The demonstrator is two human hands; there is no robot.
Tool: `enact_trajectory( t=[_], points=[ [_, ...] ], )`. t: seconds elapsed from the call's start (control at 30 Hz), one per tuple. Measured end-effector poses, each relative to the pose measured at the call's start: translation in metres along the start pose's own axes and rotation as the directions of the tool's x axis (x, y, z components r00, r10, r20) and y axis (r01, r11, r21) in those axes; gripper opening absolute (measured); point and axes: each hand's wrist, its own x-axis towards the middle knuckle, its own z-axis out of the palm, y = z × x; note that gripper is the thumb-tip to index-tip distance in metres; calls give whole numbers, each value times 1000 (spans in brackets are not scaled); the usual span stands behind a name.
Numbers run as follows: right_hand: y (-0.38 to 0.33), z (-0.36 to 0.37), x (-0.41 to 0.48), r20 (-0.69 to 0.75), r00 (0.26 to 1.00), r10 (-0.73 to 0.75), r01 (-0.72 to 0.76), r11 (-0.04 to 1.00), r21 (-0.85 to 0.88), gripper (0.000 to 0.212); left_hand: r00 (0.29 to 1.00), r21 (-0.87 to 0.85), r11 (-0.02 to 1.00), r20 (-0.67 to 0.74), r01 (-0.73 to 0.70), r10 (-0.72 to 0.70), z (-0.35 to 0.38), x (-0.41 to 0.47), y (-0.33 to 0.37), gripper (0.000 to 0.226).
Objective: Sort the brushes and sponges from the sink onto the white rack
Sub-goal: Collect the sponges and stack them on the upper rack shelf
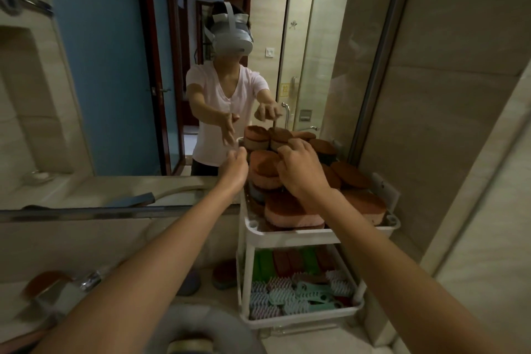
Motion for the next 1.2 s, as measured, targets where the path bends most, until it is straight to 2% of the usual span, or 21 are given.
enact_trajectory(
  t=[0.07, 0.13, 0.27, 0.33, 0.4, 0.47, 0.53, 0.6, 0.7, 0.8, 0.9, 1.0, 1.2],
  points=[
    [-28, 1, -12, -128, 989, -78, 95, 987, 129, 22, 996, -31, 999, -84, -12, 9, -21, -6, -7, 32],
    [-59, 8, -26, -155, 981, -113, 153, 947, 283, 20, 986, -39, 999, -165, -5, -2, -44, -11, -24, 31],
    [-117, 57, -64, -80, 977, -197, 210, 836, 507, 28, 958, -81, 995, -274, 61, -81, -94, -29, -89, 24],
    [-135, 94, -86, 82, 973, -217, 135, 818, 559, 27, 948, -77, 982, -258, 172, -186, -110, -38, -135, 20],
    [-145, 139, -105, 327, 925, -195, -11, 845, 535, 23, 933, -23, 951, -185, 310, -308, -119, -43, -181, 20],
    [-146, 185, -122, 531, 831, -168, -113, 883, 456, 26, 928, 103, 925, -112, 367, -355, -119, -48, -216, 19],
    [-144, 224, -134, 672, 730, -124, -166, 922, 351, 30, 928, 329, 871, -52, 365, -369, -119, -47, -241, 23],
    [-141, 250, -137, 738, 671, -69, -217, 934, 284, 35, 944, 576, 775, 15, 261, -329, -119, -37, -259, 31],
    [-138, 279, -129, 743, 669, -11, -240, 943, 230, 49, 967, 807, 584, 77, 83, -243, -123, -10, -274, 38],
    [-139, 305, -112, 725, 687, 48, -295, 931, 217, 65, 970, 912, 411, 118, -21, -213, -125, 22, -280, 42],
    [-141, 330, -94, 729, 662, 172, -417, 893, 168, 71, 949, 934, 352, 170, -69, -265, -123, 49, -289, 54],
    [-142, 345, -85, 730, 647, 219, -410, 907, 91, 82, 926, 953, 296, 166, -63, -338, -121, 63, -304, 62],
    [-143, 360, -86, 707, 649, 281, -413, 911, 17, 68, 930, 976, 195, 162, -101, -329, -120, 74, -307, 65]
  ],
)
